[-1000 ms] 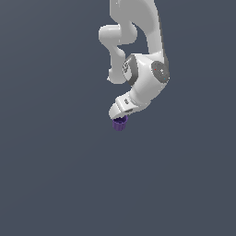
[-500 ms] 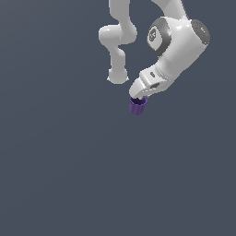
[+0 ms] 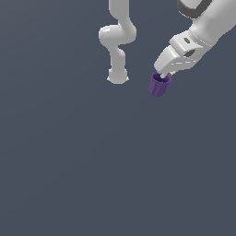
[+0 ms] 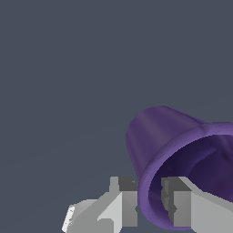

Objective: Pick up the object and move it to a goal position.

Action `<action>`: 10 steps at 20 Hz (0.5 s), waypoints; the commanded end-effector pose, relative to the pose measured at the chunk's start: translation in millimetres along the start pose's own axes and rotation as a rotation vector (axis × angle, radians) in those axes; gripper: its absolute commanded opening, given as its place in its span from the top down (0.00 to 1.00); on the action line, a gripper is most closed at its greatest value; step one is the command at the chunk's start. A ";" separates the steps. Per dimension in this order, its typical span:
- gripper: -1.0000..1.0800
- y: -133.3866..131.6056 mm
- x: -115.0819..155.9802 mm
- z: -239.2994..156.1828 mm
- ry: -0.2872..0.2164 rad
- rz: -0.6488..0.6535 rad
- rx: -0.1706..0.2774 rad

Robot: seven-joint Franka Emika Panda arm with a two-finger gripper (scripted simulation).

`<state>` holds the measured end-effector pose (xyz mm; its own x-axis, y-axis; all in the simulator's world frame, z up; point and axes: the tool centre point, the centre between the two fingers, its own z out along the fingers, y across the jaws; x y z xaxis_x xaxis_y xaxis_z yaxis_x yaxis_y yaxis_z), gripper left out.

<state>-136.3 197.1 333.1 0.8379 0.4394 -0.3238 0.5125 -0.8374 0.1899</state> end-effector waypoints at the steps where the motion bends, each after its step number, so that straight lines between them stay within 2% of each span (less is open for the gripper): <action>1: 1.00 -14.1 -3.9 -24.3 0.000 0.001 0.001; 10: 1.00 -46.2 -9.0 -78.8 0.000 0.003 0.001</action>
<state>-151.5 252.2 393.8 0.8387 0.4382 -0.3233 0.5111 -0.8383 0.1897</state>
